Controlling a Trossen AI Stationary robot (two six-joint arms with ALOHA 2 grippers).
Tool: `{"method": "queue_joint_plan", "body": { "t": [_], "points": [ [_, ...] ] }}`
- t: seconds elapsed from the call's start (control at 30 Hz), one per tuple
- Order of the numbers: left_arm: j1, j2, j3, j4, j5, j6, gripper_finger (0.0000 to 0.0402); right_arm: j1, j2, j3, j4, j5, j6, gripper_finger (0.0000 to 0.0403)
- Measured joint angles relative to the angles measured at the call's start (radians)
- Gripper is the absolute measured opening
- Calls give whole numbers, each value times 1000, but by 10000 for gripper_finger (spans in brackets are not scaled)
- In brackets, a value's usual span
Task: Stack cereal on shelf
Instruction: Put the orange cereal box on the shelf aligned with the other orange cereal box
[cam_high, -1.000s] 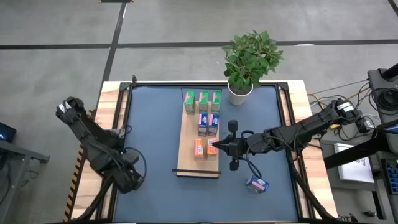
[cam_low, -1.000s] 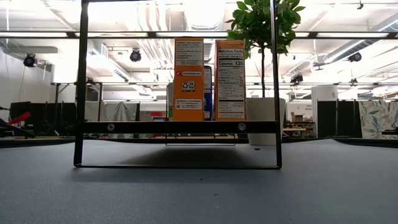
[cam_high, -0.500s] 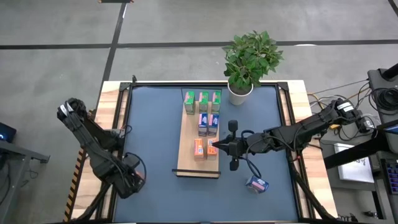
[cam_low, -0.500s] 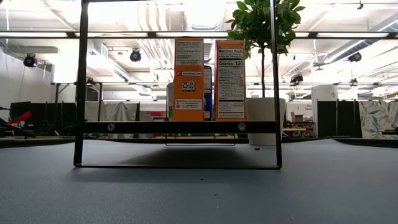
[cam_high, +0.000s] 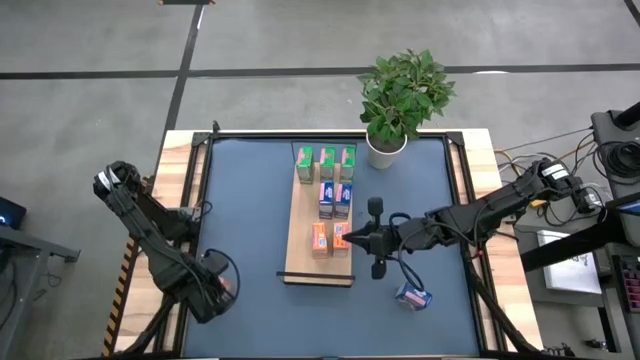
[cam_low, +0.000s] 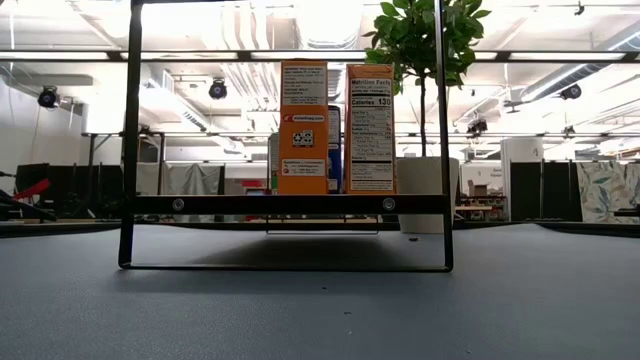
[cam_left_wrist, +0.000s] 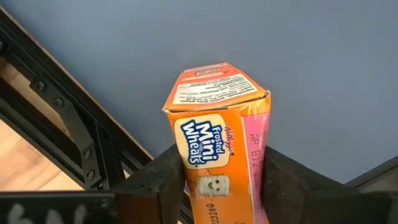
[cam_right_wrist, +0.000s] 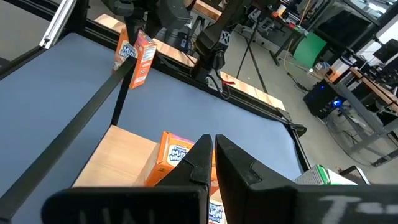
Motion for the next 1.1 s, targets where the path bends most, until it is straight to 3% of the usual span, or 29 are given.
{"method": "queue_joint_plan", "body": {
  "t": [0.2, 0.37, 0.6, 0.87, 1.1],
  "points": [
    [1, -1, 54, -22, -9, 63, 143, 2, 0, 0, 0, 0, 23, 11],
    [8, -1, 148, -121, -74, 109, 141, 2, 0, 0, 0, 0, 24, 11],
    [67, -1, 304, -281, -276, 335, 141, 8, 0, 0, -1, 0, 23, 11],
    [220, -1, 426, -326, -421, 783, 141, 14, 0, -2, -1, 0, 23, 11],
    [354, 17, 445, -314, -429, 1341, 141, 14, 0, -2, -1, 0, 23, 11]
  ]
}}
